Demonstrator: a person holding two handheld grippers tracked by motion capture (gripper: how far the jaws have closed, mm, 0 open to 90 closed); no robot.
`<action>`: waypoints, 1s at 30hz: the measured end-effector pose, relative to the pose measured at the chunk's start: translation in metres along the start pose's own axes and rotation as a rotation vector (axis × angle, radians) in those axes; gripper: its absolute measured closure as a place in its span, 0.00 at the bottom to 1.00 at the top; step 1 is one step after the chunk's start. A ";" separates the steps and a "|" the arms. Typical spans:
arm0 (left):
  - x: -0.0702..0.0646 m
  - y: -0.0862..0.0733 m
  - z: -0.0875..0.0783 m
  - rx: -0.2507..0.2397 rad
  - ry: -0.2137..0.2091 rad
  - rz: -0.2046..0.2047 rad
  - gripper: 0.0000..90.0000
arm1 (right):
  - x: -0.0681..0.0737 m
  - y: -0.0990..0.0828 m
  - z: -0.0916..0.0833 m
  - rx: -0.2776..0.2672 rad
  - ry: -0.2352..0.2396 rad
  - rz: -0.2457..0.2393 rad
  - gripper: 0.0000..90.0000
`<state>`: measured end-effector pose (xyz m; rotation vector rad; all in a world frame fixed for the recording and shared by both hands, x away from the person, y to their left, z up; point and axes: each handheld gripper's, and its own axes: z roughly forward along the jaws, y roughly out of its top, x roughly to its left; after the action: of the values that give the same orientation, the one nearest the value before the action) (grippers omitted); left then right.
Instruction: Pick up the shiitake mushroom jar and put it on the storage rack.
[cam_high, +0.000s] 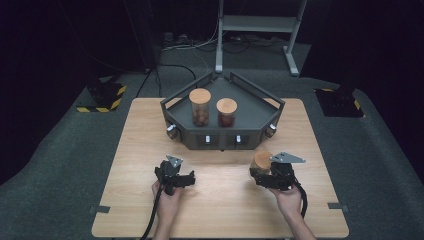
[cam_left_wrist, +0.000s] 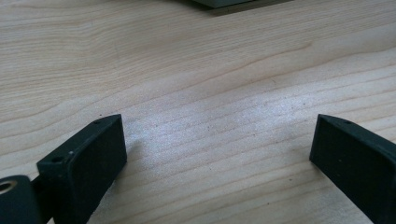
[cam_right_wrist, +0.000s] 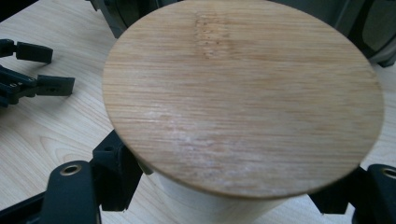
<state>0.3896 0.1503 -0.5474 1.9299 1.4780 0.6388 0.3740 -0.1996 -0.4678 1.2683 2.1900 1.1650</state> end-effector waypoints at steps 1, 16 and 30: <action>0.000 0.000 0.000 0.000 0.000 0.000 0.04 | 0.001 0.003 0.000 0.001 0.000 -0.005 0.28; 0.000 0.000 0.000 0.000 0.000 0.000 0.04 | 0.001 0.021 -0.005 -0.017 0.026 0.024 0.28; 0.000 0.000 0.000 0.000 0.000 0.000 0.04 | 0.002 0.029 -0.005 -0.023 0.015 0.021 0.28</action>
<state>0.3896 0.1503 -0.5474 1.9300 1.4776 0.6388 0.3853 -0.1929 -0.4414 1.2802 2.1727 1.2078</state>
